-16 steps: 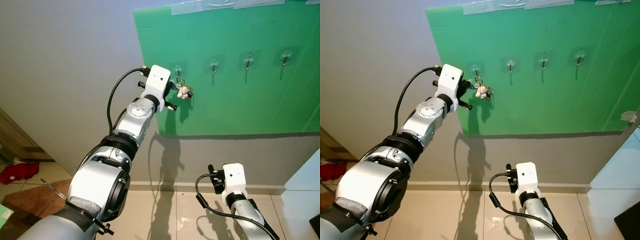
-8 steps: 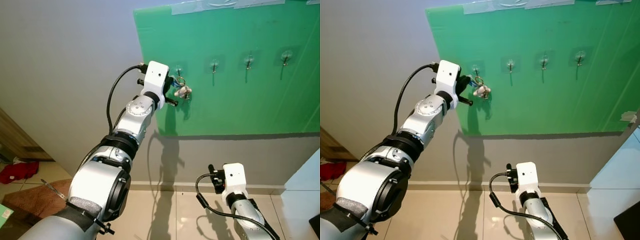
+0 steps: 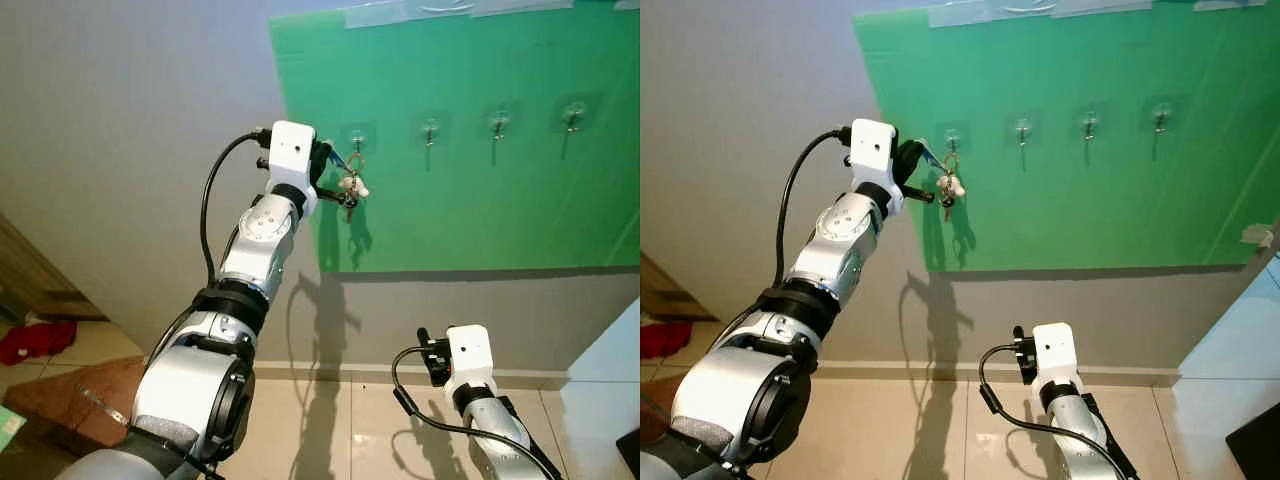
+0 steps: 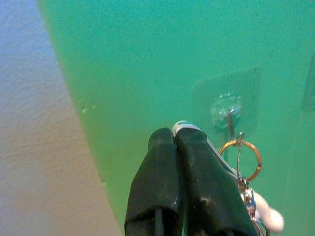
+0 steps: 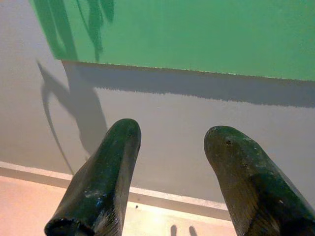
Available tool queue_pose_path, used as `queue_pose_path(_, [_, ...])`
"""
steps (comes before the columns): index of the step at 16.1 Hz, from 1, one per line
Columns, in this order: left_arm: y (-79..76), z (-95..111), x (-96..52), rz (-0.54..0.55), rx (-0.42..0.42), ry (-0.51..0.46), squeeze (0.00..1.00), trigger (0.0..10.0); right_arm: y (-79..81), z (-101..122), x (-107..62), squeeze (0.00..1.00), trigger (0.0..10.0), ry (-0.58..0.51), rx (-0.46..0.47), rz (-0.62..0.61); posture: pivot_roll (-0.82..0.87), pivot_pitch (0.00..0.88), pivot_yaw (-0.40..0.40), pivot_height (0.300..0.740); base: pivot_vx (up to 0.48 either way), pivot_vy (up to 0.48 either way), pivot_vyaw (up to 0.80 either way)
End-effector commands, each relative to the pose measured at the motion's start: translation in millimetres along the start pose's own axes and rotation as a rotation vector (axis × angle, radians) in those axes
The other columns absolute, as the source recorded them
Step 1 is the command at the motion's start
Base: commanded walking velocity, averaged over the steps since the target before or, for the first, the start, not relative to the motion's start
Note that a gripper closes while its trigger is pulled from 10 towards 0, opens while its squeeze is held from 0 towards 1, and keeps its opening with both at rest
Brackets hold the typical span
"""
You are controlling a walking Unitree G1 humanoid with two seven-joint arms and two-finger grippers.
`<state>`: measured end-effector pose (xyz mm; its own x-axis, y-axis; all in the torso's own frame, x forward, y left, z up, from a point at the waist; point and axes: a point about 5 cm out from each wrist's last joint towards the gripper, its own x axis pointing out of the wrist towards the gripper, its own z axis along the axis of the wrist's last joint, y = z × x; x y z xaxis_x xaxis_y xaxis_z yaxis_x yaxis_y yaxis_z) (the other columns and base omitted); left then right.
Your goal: Hang keys on a hook
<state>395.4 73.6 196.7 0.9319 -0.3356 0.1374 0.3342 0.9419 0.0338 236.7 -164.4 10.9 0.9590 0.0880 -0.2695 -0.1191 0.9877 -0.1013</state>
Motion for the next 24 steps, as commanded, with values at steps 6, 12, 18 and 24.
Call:
queue_pose_path(6, [-1.2, -4, -2.1, -0.019, 0.051, 0.031, 0.00, 10.0, 4.4, 4, 6.1, 0.00, 10.0, -0.013, -0.001, 0.028, -0.09, 0.000, 0.130, 0.740, 0.000, 0.000, 0.00])
queue_pose_path(12, [-6.0, -5, -2.5, -0.053, 0.025, 0.035, 1.00, 10.0, 1.7, 2, 5.5, 0.00, 10.0, -0.009, -0.005, 0.000, -0.10, 0.000, 0.136, 0.740, 0.000, 0.000, 0.00])
queue_pose_path(18, [-1.4, -5, -3.2, -0.031, 0.015, 0.031, 1.00, 10.0, 2.8, 3, 5.9, 0.00, 10.0, -0.013, -0.004, 0.010, -0.10, 0.000, 0.130, 0.740, 0.000, 0.000, 0.00])
queue_pose_path(24, [-1.4, -7, -4.0, -0.025, 0.010, 0.040, 1.00, 10.0, 2.2, 3, 5.1, 0.00, 10.0, -0.011, -0.006, 0.013, -0.10, 0.000, 0.127, 0.740, 0.000, 0.000, 0.00])
